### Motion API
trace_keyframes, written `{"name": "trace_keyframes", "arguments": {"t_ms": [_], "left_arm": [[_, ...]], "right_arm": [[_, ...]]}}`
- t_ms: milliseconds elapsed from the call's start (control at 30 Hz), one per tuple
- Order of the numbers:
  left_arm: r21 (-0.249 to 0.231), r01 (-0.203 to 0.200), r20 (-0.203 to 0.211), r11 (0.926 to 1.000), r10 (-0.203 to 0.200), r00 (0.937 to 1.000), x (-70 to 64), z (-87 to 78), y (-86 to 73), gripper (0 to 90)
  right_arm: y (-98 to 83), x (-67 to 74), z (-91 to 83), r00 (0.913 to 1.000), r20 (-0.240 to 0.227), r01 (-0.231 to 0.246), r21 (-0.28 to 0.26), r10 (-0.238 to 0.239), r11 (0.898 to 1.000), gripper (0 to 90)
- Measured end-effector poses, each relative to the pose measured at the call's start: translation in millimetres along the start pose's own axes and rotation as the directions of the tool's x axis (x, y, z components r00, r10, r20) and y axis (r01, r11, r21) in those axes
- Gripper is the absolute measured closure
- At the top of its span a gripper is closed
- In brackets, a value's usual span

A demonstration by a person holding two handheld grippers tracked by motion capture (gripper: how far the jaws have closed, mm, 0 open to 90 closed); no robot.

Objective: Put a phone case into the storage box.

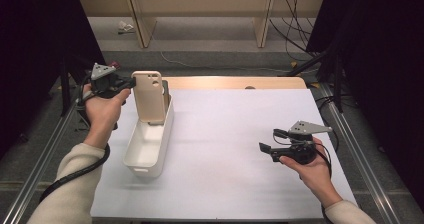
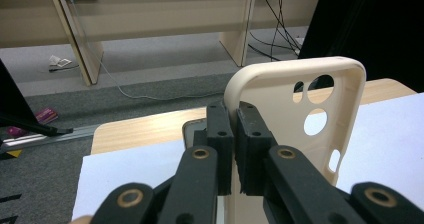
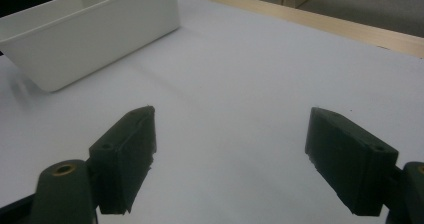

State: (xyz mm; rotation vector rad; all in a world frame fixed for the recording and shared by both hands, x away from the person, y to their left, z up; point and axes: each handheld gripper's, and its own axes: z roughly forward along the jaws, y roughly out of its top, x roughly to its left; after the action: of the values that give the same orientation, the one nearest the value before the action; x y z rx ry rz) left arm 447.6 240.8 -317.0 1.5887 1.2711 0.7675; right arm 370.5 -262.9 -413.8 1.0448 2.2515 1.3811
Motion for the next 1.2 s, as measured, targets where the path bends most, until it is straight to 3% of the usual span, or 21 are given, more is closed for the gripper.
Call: {"name": "trace_keyframes", "arguments": {"t_ms": [1200], "left_arm": [[0.025, 0.008, -0.035, 0.9997, -0.007, 0.9994, 5.2, 22.4, -3.6, 85.7]], "right_arm": [[0.1, 0.1, -0.2, 1.0, -0.004, 0.0, 0.001, 0.0, 1.0, 21.4]]}}
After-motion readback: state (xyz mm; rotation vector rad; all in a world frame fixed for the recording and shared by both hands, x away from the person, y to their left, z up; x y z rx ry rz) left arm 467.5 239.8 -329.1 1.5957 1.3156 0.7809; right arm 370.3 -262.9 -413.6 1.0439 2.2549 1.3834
